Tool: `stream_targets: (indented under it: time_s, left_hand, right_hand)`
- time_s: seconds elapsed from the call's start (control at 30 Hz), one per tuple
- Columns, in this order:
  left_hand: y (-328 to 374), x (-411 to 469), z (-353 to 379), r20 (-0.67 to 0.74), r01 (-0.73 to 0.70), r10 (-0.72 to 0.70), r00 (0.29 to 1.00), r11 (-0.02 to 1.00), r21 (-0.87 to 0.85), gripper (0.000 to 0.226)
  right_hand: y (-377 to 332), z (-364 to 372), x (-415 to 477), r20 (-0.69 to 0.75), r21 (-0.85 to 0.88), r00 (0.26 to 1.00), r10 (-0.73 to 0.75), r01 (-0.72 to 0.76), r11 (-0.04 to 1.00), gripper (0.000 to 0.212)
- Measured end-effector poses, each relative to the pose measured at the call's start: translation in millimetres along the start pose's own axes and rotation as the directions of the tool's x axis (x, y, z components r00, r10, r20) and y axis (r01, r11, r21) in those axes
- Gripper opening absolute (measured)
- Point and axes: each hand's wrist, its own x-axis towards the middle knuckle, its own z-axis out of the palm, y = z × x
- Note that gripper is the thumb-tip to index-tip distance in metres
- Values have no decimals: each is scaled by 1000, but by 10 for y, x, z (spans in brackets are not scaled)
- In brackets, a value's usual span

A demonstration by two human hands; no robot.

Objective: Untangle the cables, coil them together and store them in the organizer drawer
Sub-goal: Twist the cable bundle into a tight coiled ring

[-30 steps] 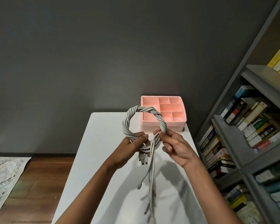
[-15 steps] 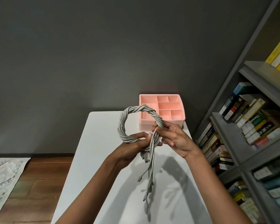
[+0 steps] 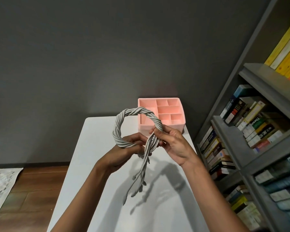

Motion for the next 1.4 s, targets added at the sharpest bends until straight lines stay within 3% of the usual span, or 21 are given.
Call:
stream_targets:
  time_s: [0.13, 0.23, 0.43, 0.63, 0.73, 0.9, 1.07, 1.23, 1.4]
  left_hand:
    - [61, -23, -67, 3, -15, 15, 1000, 989, 147, 15]
    - [58, -35, -37, -64, -58, 64, 996, 993, 102, 17]
    - [24, -5, -16, -148, -127, 136, 980, 989, 72, 24]
    - [11, 8, -40, -206, -137, 184, 961, 966, 220, 30]
    - [-14, -5, -24, -238, -171, 243, 940, 943, 285, 21]
    - [41, 11, -15, -186, -227, 309, 933, 904, 361, 16]
    - [76, 16, 0, -159, -235, 332, 930, 868, 437, 30]
    - [47, 34, 34, -289, -137, 235, 928, 936, 323, 11]
    - [12, 127, 26, -433, -74, 192, 881, 959, 274, 11]
  right_hand:
    - [78, 18, -6, -60, -10, 998, -22, 22, 1000, 16]
    - [92, 11, 11, -70, -184, 994, -80, 66, 981, 19]
    - [97, -1, 37, -21, -202, 987, -159, 151, 968, 20]
    - [220, 57, 39, -91, -159, 975, -201, 185, 970, 10]
    - [245, 92, 57, -120, -104, 975, -188, 176, 979, 12]
    - [233, 117, 94, -121, -27, 979, -167, 165, 986, 25]
    - [309, 138, 144, -156, 36, 965, -213, 221, 975, 48]
    - [298, 179, 197, -167, 178, 963, -209, 238, 955, 67]
    - [332, 181, 211, -181, 272, 962, -204, 249, 930, 55]
